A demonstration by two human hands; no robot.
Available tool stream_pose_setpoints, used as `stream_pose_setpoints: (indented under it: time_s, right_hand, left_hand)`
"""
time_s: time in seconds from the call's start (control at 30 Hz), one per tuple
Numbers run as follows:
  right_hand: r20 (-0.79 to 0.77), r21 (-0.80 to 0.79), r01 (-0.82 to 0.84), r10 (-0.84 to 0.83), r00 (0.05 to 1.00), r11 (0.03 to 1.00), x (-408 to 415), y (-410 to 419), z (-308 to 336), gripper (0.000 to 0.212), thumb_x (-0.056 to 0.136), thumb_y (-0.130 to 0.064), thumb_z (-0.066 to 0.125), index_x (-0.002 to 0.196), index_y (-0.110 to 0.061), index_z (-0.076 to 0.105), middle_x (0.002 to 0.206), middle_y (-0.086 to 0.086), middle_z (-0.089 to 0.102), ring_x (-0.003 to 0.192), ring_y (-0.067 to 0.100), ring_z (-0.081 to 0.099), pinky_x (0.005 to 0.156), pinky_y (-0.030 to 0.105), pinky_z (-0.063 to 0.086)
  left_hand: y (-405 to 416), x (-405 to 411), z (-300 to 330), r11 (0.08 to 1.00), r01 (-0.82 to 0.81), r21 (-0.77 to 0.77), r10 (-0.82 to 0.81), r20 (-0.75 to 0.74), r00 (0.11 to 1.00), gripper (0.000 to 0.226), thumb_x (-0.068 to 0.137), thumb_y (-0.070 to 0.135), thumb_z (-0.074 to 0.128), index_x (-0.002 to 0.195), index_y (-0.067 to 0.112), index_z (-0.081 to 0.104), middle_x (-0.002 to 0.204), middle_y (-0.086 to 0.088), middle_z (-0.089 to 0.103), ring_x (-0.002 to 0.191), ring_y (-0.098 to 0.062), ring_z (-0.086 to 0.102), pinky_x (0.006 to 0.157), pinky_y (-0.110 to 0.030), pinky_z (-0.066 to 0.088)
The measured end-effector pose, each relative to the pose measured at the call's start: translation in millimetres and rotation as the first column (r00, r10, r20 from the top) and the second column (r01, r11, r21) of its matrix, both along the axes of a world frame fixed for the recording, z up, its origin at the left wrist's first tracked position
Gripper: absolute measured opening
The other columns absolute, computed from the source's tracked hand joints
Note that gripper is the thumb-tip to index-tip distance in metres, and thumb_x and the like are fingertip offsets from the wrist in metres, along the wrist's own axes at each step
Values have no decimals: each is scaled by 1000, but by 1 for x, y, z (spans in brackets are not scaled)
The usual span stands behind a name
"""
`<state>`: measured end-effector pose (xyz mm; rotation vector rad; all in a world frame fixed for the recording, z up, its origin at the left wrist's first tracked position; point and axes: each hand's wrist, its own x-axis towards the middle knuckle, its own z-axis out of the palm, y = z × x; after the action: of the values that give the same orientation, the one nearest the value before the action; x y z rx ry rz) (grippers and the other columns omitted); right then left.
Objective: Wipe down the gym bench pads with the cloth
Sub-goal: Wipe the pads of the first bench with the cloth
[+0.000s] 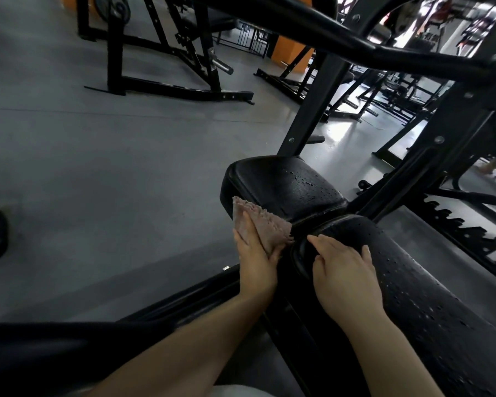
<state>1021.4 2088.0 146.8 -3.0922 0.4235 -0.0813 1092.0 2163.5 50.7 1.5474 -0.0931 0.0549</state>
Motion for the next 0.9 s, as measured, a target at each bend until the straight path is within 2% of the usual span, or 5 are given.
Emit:
stream_pose_setpoints:
  time_s: [0.3, 0.4, 0.53, 0.67, 0.9]
  right_hand:
    - [2, 22, 14, -14, 1000, 1000, -3, 0, -3, 48, 100, -24, 27, 146, -32, 30, 153, -11, 29, 139, 11, 27, 118, 43, -3]
    - [-8, 9, 5, -5, 1000, 1000, -3, 0, -3, 48, 100, -25, 27, 147, -32, 27, 154, -10, 27, 138, 12, 27, 118, 44, -3]
    - [4, 21, -3, 3, 1000, 1000, -4, -1, -2, 47, 101, -26, 27, 147, -33, 26, 154, -10, 27, 139, 12, 27, 117, 45, -4]
    - [-5, 21, -14, 14, 1000, 1000, -4, -3, -2, 48, 101, -27, 28, 148, -31, 25, 155, -8, 26, 139, 13, 26, 116, 46, -5]
    - [12, 14, -29, 29, 1000, 999, -4, -3, -1, 46, 101, -27, 29, 147, -30, 29, 154, -7, 29, 137, 14, 29, 116, 47, -5]
  left_hand:
    - [19, 8, -6, 958, 103, 267, -166, 226, 960, 117, 82, -4, 62, 128, 57, -27, 150, 1, -35, 143, -14, -18, 116, -23, 10]
    - [25, 20, -6, 798, -2, 603, -273, 364, 891, 107, 82, 10, 67, 144, 41, -15, 147, -2, -39, 138, -24, -31, 117, -41, 12]
    - [34, 40, 1, 536, -339, 773, -475, 608, 636, 69, 77, 42, 42, 140, 17, 29, 147, -23, 28, 136, -49, 19, 100, -61, 36]
    - [40, 60, 8, 326, -535, 779, -683, 586, 437, 52, 80, 28, 34, 130, 17, 42, 130, -20, 55, 122, -46, 48, 98, -55, 40]
    - [22, 47, 30, -4, -553, 833, -725, 378, 575, 76, 84, 47, 53, 147, 15, 25, 147, -20, 35, 133, -45, 34, 109, -50, 27]
